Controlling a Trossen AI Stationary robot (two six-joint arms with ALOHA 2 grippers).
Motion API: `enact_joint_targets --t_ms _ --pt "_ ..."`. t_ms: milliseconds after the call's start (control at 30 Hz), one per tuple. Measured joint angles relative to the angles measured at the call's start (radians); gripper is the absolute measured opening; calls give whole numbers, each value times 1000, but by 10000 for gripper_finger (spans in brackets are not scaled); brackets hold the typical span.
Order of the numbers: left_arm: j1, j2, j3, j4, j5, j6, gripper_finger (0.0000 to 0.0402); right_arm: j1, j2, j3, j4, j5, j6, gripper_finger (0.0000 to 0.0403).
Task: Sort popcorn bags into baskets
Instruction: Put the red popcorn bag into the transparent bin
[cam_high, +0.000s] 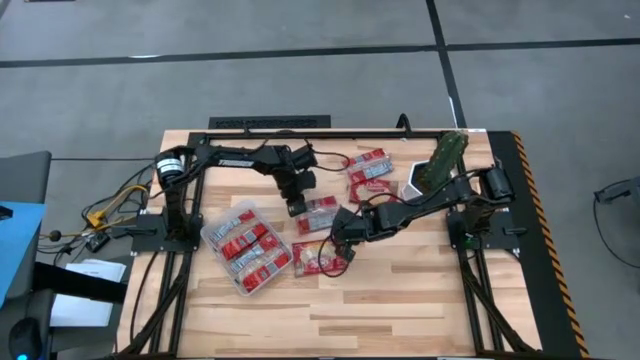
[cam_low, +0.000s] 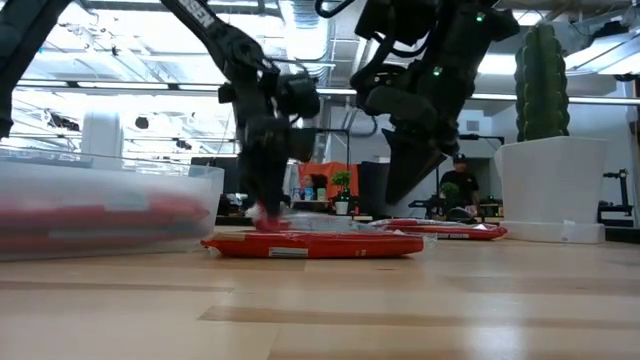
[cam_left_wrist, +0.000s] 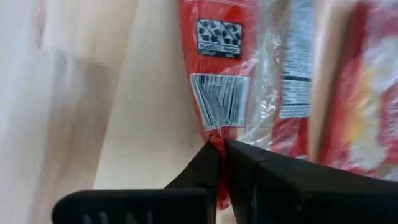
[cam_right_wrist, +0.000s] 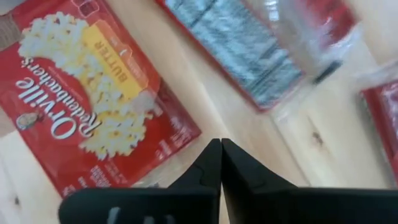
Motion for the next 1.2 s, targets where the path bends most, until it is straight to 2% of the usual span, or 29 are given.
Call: enact_joint_targets --t_ms 200,500,633,867,1067,1200 --pt "2 -74 39 -104 14 -41 0 22 0 0 -6 7 43 17" --pt "-2 -249 38 -272 14 -146 0 36 0 0 -6 7 45 33" --pt "-22 -376 1 -394 -46 -202 0 48 0 0 -7 7 45 27" --pt "-113 -691 -161 -438 -170 -442 0 49 0 0 -24 8 42 19" --pt "-254 -986 -349 -434 -291 -723 0 48 0 0 -24 8 29 36" --pt "-357 -1132 -447 -434 -346 -901 0 48 0 0 -24 8 22 39"
